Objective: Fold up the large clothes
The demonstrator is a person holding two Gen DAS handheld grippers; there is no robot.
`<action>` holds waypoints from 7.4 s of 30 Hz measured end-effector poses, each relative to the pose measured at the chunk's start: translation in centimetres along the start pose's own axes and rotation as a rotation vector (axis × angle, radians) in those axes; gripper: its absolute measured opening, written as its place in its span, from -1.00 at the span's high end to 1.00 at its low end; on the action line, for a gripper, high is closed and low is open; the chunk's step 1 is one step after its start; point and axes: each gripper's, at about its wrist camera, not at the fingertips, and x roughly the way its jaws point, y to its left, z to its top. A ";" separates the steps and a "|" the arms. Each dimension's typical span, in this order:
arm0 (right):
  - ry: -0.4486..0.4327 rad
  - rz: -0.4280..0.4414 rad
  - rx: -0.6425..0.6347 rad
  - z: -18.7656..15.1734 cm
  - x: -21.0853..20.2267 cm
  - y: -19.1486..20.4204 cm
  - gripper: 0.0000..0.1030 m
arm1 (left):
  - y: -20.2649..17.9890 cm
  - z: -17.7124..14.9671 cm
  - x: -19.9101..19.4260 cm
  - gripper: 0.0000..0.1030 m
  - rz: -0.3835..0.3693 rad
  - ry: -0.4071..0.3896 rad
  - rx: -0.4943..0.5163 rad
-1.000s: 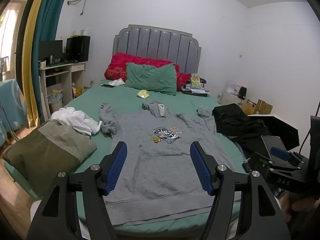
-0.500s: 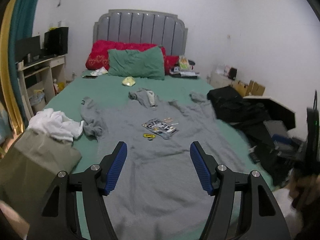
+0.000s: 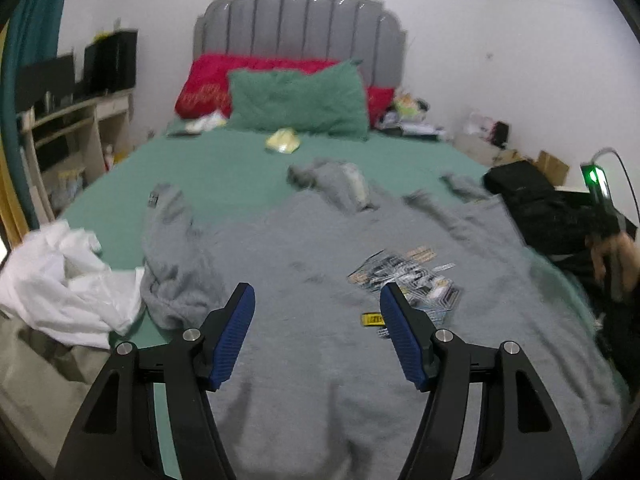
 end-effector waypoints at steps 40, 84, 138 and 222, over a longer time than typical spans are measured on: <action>-0.071 -0.246 -0.015 17.5 8.3 -3.5 0.87 | 6.0 -1.4 4.7 -0.33 0.186 0.063 -0.099; 0.103 0.552 -0.026 1.3 4.8 33.1 -0.27 | 13.9 0.7 -1.4 -0.33 0.081 0.101 -0.246; -0.354 0.710 -0.082 15.8 -18.3 34.2 0.76 | 16.7 0.9 -1.0 -0.33 0.086 0.136 -0.357; 0.156 0.057 0.216 -1.7 -0.9 5.3 0.99 | 7.4 -2.2 6.4 0.36 -0.061 0.319 -0.221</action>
